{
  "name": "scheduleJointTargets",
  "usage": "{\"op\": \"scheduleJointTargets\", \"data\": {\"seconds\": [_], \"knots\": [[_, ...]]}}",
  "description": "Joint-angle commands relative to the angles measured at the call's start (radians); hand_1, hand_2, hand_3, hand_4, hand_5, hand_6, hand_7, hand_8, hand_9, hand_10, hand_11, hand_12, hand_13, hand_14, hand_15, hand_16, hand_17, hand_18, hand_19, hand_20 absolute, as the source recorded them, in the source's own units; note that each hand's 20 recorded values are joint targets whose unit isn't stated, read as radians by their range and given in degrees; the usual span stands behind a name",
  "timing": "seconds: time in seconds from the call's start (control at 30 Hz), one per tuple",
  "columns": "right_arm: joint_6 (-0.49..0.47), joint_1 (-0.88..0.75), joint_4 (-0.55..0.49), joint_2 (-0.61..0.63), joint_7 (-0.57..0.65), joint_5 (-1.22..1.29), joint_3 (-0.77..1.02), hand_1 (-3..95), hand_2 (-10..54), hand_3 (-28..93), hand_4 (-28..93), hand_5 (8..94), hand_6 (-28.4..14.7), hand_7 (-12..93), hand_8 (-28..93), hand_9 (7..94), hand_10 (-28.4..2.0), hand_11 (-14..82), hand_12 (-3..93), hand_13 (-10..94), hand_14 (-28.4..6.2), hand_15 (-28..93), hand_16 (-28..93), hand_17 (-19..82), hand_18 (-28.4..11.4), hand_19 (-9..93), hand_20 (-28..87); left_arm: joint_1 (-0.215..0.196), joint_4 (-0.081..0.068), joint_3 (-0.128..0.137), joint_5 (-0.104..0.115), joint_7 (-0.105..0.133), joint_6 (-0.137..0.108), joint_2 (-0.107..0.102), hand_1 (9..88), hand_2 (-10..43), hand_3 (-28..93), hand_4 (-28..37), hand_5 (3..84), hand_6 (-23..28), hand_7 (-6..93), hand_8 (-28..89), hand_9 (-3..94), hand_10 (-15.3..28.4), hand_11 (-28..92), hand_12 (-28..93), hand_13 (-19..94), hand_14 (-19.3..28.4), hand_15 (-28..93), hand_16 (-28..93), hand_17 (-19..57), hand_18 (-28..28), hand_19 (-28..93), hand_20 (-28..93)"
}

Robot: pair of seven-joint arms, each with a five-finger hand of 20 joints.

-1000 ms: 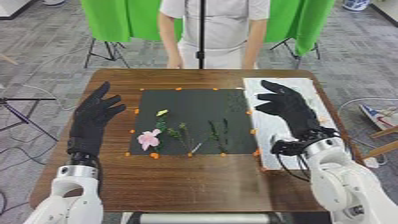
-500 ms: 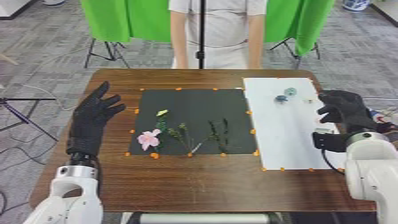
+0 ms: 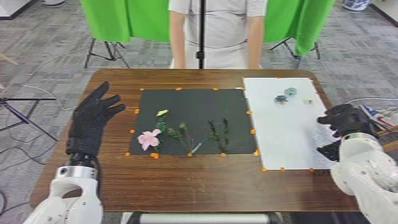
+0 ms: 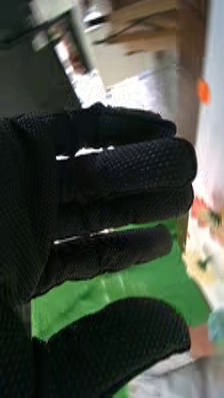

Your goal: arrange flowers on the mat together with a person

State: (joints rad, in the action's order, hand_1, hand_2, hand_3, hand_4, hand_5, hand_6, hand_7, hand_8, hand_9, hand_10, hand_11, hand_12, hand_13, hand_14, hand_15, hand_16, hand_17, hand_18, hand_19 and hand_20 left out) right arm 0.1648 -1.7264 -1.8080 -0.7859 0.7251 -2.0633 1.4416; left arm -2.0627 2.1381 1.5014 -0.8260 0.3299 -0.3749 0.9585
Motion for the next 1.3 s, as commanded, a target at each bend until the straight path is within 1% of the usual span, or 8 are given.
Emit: {"op": "scheduleJointTargets", "data": {"seconds": [0.03,0.33,0.43,0.7,0.83,1.0,1.23,1.3], "knots": [[-0.022,0.094,0.054,0.021,0.022,-0.074,-0.082,35.2,-7.2,76,-24,49.0,1.2,23,-14,63.7,-15.2,40.9,17.2,66,-11.1,63,11,27,-22.4,78,16,-0.003,-0.001,-0.001,0.006,0.010,-0.011,0.005,22.8,6.3,80,-28.3,35.3,4.9,9.0,-8,38.3,17.9,24,9,29,25.8,50,-8,-8.6,23.4,46,15],[-0.089,0.181,0.150,0.035,0.049,-0.218,-0.185,40.6,-9.4,75,-25,53.4,2.1,25,-15,68.3,-13.2,36.2,16.8,71,-9.3,58,12,30,-21.4,78,13,0.005,-0.002,-0.013,0.021,0.029,-0.021,-0.014,22.9,6.3,80,-28.3,35.2,4.9,9.1,-8,38.2,17.8,24,9,29,25.8,50,-8,-8.6,23.4,46,15],[-0.121,0.196,0.164,0.036,0.050,-0.234,-0.201,42.4,-9.5,74,-25,56.3,2.6,25,-15,70.4,-12.8,34.4,16.9,73,-8.7,56,13,31,-21.3,79,13,0.005,-0.003,-0.011,0.020,0.029,-0.020,-0.011,22.9,6.3,80,-28.3,35.2,4.9,9.1,-8,38.2,17.8,24,9,29,25.8,50,-8,-8.6,23.4,46,15],[-0.182,0.245,0.197,0.038,0.019,-0.310,-0.278,51.6,-9.5,67,-28,61.9,3.2,26,-6,78.6,-9.1,18.6,28.0,77,-6.2,50,18,33,-20.2,80,13,0.009,-0.005,-0.012,0.022,0.034,-0.019,-0.013,23.1,6.3,80,-28.2,35.1,5.0,9.2,-8,38.3,17.9,24,9,29,25.8,50,-8,-8.6,23.4,46,15],[-0.145,0.251,0.217,0.045,0.016,-0.337,-0.309,56.8,-9.5,62,-28,67.4,3.5,28,-3,84.7,-6.3,11.2,33.4,81,-3.9,45,23,34,-18.8,80,14,0.012,-0.006,-0.013,0.023,0.037,-0.019,-0.014,23.2,6.3,80,-28.0,35.1,5.0,9.2,-8,38.3,17.8,24,9,29,25.8,50,-8,-8.5,23.4,46,15],[-0.067,0.235,0.216,0.054,0.014,-0.358,-0.310,60.6,-9.5,61,-28,80.1,4.1,25,1,92.1,-4.8,9.8,33.9,87,-2.4,41,25,40,-14.4,80,14,0.014,-0.007,-0.015,0.028,0.042,-0.024,-0.017,23.2,6.3,80,-28.0,35.1,5.0,9.3,-8,38.2,17.8,24,9,29,25.8,51,-9,-8.6,23.4,46,15],[0.030,0.198,0.137,0.035,-0.015,-0.392,-0.270,60.8,-9.5,62,-28,81.7,4.3,24,1,93.4,-4.2,10.1,34.0,88,-2.4,41,24,41,-13.1,80,14,0.003,-0.008,-0.003,0.028,0.043,-0.021,-0.010,23.2,6.3,80,-28.1,35.1,5.0,9.4,-8,38.2,17.8,24,9,29,25.8,50,-9,-8.6,23.4,46,15],[0.065,0.190,0.082,0.029,-0.041,-0.397,-0.271,60.8,-9.5,62,-28,82.1,3.9,24,1,93.5,-4.2,10.4,34.2,89,-2.5,41,24,41,-12.9,80,14,-0.003,-0.009,-0.001,0.037,0.047,-0.024,-0.013,23.2,6.3,80,-28.2,35.1,5.0,9.5,-8,38.2,17.8,24,9,29,25.8,50,-9,-8.6,23.4,46,15]]}}
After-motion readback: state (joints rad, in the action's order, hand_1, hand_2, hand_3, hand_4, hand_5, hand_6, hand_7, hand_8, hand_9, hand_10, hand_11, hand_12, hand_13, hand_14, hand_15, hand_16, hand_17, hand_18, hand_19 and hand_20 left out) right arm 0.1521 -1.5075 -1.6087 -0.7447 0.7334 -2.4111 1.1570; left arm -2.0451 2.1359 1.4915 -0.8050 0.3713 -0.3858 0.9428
